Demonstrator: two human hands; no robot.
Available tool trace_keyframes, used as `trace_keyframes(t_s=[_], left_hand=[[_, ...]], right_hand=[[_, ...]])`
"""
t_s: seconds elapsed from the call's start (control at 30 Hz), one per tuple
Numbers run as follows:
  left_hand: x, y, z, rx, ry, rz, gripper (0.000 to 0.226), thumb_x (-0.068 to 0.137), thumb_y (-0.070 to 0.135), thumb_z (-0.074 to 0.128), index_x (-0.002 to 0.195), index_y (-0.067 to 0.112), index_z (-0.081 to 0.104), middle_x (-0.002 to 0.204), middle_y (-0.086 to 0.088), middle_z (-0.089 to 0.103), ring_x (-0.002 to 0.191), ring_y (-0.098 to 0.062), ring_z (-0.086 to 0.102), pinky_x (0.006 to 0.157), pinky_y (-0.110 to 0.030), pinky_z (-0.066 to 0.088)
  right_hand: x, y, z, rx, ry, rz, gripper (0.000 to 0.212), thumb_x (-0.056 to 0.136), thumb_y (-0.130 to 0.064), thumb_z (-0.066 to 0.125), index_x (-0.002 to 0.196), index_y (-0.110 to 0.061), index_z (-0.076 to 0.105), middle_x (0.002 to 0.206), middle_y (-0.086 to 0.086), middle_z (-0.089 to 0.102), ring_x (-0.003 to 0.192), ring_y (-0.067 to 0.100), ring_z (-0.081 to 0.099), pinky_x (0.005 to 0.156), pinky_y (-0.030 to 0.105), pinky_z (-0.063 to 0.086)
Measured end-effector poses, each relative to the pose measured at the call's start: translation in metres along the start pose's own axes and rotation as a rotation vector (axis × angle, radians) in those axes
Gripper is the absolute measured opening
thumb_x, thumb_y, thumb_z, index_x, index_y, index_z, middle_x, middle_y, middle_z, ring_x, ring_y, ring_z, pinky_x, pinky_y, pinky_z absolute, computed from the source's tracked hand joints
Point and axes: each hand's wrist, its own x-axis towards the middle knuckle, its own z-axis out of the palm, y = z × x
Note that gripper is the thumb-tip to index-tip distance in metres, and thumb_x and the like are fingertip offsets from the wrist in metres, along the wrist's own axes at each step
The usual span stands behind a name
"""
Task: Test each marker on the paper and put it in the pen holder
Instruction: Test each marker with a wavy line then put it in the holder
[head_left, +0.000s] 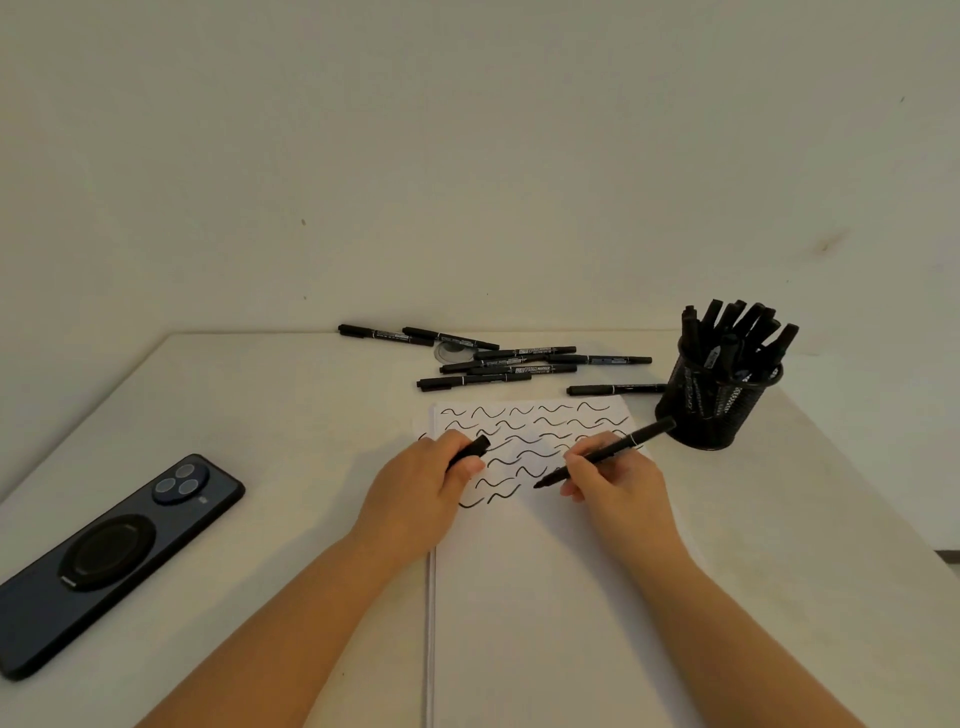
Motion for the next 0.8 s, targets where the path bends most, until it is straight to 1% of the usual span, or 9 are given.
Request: trace_keyframes(t_s=[0.1,0.23,0.3,0.47,0.53,0.6,0.7,0.73,0.8], left_hand=[[-0.002,-0.002,-0.003,-0.140,-0.025,-0.035,0.012,0.094,0.033,0.041,0.088,0.030,0.051,0.097,-0.003,0.068,0.091,-0.020,0.060,0.079,-0.045,0.047],[-0.001,-0.001,-0.002,-0.147,-0.006,-0.037,0.013,0.094,0.030,0.042,0.085,0.032,0.051,0.096,0.000,0.069,0.087,-0.019,0.060,0.076,-0.042,0.047],[-0.001,-0.001,-0.003,-0.188,0.004,-0.053,0.015,0.095,0.028,0.042,0.083,0.034,0.050,0.097,0.008,0.070,0.086,-0.016,0.060,0.074,-0.036,0.047],[-0.001,-0.001,-0.004,-0.215,0.011,-0.068,0.013,0.095,0.027,0.042,0.089,0.027,0.053,0.095,0.017,0.069,0.092,-0.015,0.061,0.080,-0.036,0.048],[0.000,-0.002,-0.003,-0.211,0.019,-0.068,0.013,0.095,0.027,0.042,0.090,0.026,0.054,0.093,0.019,0.068,0.089,-0.015,0.062,0.078,-0.036,0.048],[-0.001,-0.002,-0.002,-0.199,0.030,-0.061,0.013,0.095,0.028,0.043,0.093,0.024,0.055,0.090,0.019,0.068,0.087,-0.016,0.062,0.076,-0.037,0.048],[-0.003,-0.002,0.000,-0.149,0.050,-0.034,0.014,0.093,0.030,0.046,0.096,0.024,0.058,0.090,0.007,0.068,0.083,-0.017,0.059,0.074,-0.038,0.048],[-0.003,-0.003,0.001,-0.125,0.055,-0.017,0.014,0.092,0.032,0.047,0.096,0.026,0.059,0.087,0.004,0.066,0.079,-0.015,0.057,0.072,-0.034,0.047],[-0.005,-0.002,0.003,-0.091,0.073,0.030,0.011,0.090,0.033,0.051,0.095,0.031,0.061,0.077,0.011,0.057,0.073,-0.005,0.050,0.065,-0.017,0.040]], right_hand=[[0.000,0.000,0.002,-0.077,-0.049,-0.029,0.017,0.081,-0.014,0.057,0.069,-0.026,0.059,0.059,-0.004,0.068,0.061,0.006,0.064,0.063,0.019,0.048],[-0.002,-0.002,0.004,-0.154,-0.085,-0.064,0.019,0.081,-0.016,0.058,0.066,-0.028,0.058,0.059,-0.007,0.067,0.057,-0.002,0.057,0.056,0.008,0.042],[0.000,-0.002,0.002,-0.193,-0.040,-0.070,0.020,0.080,-0.016,0.056,0.064,-0.027,0.056,0.054,-0.007,0.063,0.054,-0.002,0.052,0.052,0.009,0.039],[0.002,-0.002,-0.006,-0.272,0.106,-0.060,0.024,0.081,-0.018,0.053,0.058,-0.024,0.051,0.043,-0.010,0.052,0.046,0.004,0.045,0.047,0.024,0.032],[0.001,-0.002,-0.008,-0.231,0.177,-0.089,0.021,0.081,-0.019,0.053,0.061,-0.024,0.051,0.047,-0.012,0.056,0.048,0.005,0.048,0.046,0.022,0.034],[0.000,-0.002,-0.010,-0.155,0.234,-0.108,0.018,0.083,-0.019,0.052,0.066,-0.025,0.051,0.053,-0.007,0.059,0.052,0.007,0.052,0.046,0.015,0.037],[0.000,-0.004,-0.011,0.004,0.212,-0.089,0.021,0.085,-0.014,0.055,0.069,-0.027,0.053,0.055,-0.006,0.058,0.053,0.008,0.053,0.049,0.011,0.039],[0.000,-0.005,-0.011,0.070,0.172,-0.080,0.022,0.085,-0.011,0.056,0.069,-0.027,0.055,0.053,-0.007,0.057,0.051,0.006,0.052,0.050,0.011,0.040],[0.000,-0.007,-0.012,0.185,0.071,-0.063,0.020,0.085,-0.006,0.057,0.072,-0.022,0.058,0.051,-0.007,0.056,0.048,0.004,0.049,0.048,0.012,0.039]])
